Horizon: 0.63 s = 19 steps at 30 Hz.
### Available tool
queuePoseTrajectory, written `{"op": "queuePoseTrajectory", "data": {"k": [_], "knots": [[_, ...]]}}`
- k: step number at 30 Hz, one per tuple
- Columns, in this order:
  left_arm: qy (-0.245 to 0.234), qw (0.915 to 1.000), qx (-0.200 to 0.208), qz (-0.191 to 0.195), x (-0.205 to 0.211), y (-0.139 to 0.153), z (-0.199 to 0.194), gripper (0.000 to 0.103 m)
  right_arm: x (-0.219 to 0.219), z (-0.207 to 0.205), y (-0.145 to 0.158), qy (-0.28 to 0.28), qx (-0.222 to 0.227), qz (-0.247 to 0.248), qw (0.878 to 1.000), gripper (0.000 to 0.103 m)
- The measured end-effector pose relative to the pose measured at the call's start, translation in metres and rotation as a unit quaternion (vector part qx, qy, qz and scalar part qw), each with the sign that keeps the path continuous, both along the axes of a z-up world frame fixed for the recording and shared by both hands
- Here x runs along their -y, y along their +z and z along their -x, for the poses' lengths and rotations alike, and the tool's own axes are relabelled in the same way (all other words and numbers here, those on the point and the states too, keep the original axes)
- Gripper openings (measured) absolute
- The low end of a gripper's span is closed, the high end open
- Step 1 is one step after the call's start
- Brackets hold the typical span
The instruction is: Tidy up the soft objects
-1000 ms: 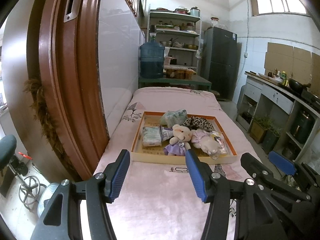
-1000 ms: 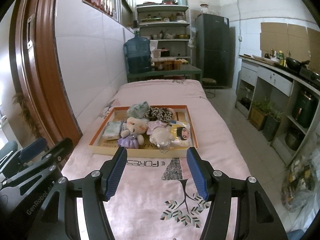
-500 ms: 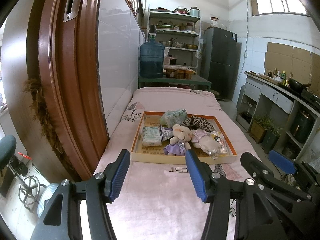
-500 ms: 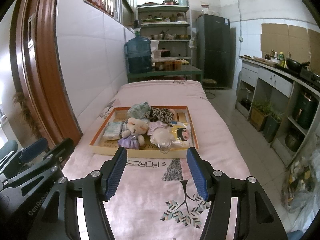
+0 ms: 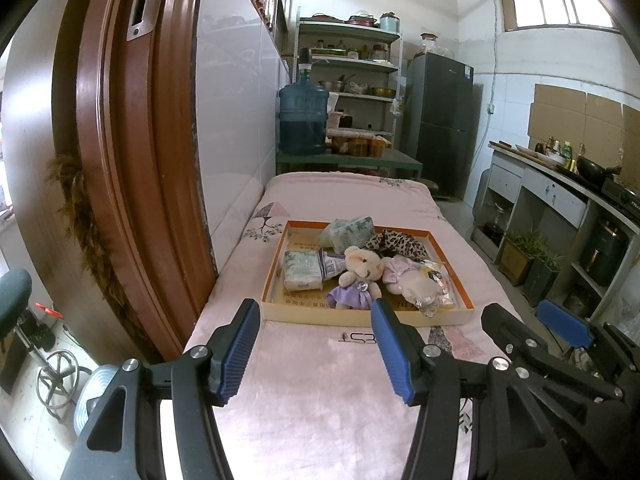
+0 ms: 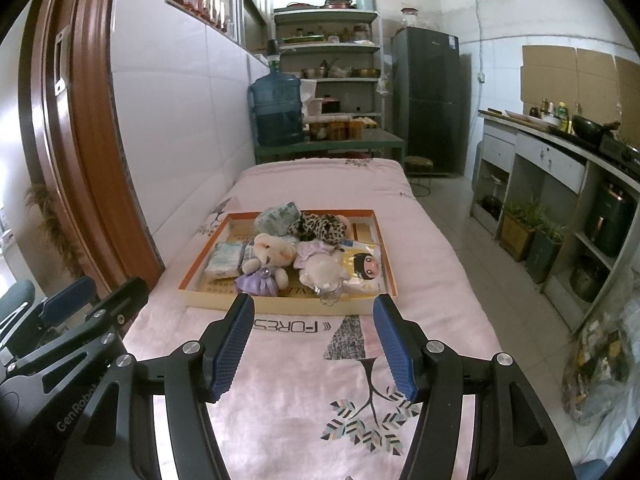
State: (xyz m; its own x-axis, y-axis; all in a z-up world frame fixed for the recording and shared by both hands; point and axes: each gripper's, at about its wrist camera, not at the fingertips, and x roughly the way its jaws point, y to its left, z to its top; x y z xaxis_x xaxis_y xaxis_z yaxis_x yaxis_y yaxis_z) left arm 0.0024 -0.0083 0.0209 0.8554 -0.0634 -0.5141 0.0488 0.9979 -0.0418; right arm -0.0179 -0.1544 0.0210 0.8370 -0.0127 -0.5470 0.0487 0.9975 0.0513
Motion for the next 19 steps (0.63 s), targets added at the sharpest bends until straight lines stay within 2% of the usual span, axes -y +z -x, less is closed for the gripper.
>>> {"op": "queuePoseTrajectory", "data": {"k": [19], "knots": [[-0.002,1.0,-0.001,0.001,0.0018,-0.0049,-0.0013,0.057,-0.0008,-0.0003,-0.0014,0.001,-0.002,0.0,1.0,0.064]]}}
